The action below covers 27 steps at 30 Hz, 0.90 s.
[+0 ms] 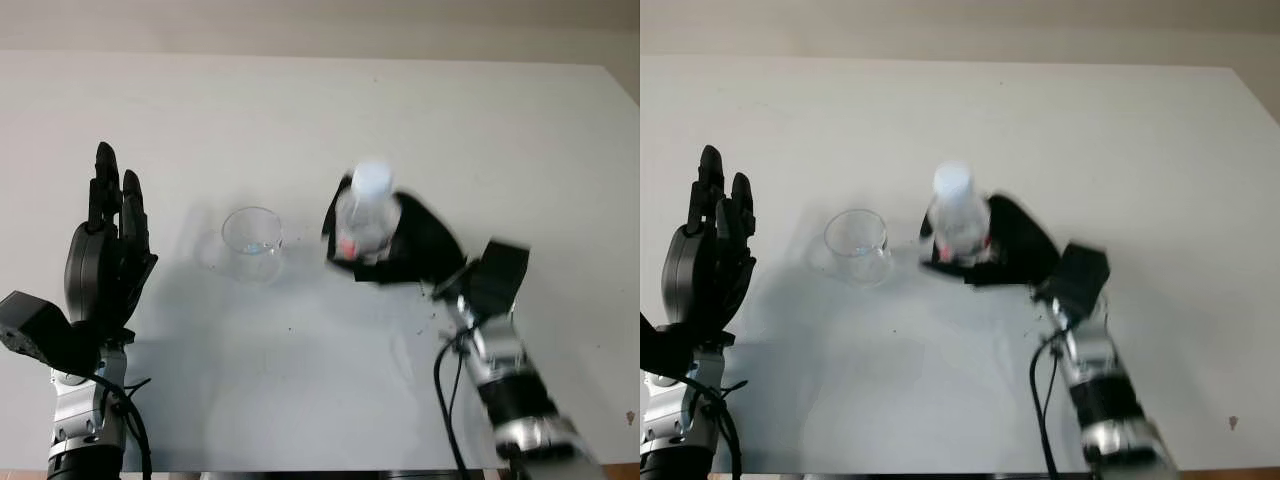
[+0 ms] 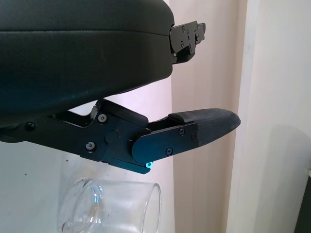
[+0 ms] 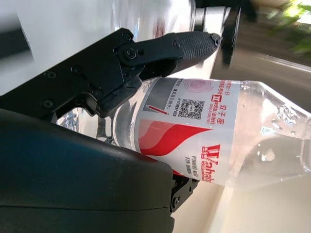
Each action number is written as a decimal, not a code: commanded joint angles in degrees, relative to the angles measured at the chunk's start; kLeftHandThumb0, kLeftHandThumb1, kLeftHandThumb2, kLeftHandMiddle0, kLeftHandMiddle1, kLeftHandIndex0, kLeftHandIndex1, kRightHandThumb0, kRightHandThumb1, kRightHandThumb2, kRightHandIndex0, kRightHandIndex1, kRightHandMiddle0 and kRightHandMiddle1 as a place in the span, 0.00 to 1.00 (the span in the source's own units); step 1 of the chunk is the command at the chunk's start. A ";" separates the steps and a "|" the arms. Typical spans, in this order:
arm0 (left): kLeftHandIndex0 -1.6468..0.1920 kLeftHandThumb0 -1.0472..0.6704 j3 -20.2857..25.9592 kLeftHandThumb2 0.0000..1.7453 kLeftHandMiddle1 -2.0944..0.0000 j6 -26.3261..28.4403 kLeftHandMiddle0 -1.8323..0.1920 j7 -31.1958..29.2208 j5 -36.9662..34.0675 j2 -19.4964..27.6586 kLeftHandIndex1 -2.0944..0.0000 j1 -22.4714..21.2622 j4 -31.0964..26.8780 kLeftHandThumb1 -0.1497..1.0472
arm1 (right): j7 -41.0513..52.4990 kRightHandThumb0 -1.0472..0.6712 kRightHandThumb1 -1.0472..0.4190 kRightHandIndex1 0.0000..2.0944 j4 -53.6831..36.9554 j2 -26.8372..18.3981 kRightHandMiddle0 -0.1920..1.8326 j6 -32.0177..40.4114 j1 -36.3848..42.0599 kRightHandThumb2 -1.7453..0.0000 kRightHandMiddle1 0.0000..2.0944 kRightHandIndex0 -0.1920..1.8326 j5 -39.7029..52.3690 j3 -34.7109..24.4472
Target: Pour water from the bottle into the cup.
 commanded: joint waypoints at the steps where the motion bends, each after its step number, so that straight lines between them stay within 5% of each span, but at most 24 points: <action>1: 1.00 0.21 0.24 0.38 1.00 -0.33 1.00 0.16 -0.11 -0.17 1.00 0.86 -0.87 1.00 | -3.15 0.39 0.00 1.00 3.89 -1.62 0.93 -1.85 -5.57 0.71 1.00 0.97 -2.94 -0.45; 6: 1.00 0.21 0.08 0.36 1.00 -0.77 1.00 0.38 0.05 -0.38 1.00 1.05 -0.97 1.00 | -10.55 0.43 0.00 1.00 16.45 -5.39 0.69 -7.26 -17.02 0.79 1.00 0.77 -13.12 2.56; 12: 1.00 0.20 -0.35 0.37 1.00 -0.37 1.00 0.88 0.18 -0.66 1.00 1.15 -1.33 1.00 | -24.58 0.43 0.00 1.00 27.25 -8.71 0.54 -11.50 -26.67 0.84 1.00 0.62 -29.17 11.10; 21: 1.00 0.20 -0.75 0.36 1.00 -0.79 1.00 1.31 0.69 -1.29 1.00 1.14 -0.48 1.00 | -48.55 0.37 0.00 1.00 34.09 -9.43 0.48 -8.32 -36.12 0.91 1.00 0.62 -53.97 29.58; 27: 1.00 0.20 -0.87 0.36 1.00 -1.31 1.00 1.71 1.32 -1.55 1.00 0.69 0.25 1.00 | -53.78 0.34 0.00 1.00 36.63 -8.40 0.51 -6.18 -39.35 0.88 1.00 0.64 -59.37 35.65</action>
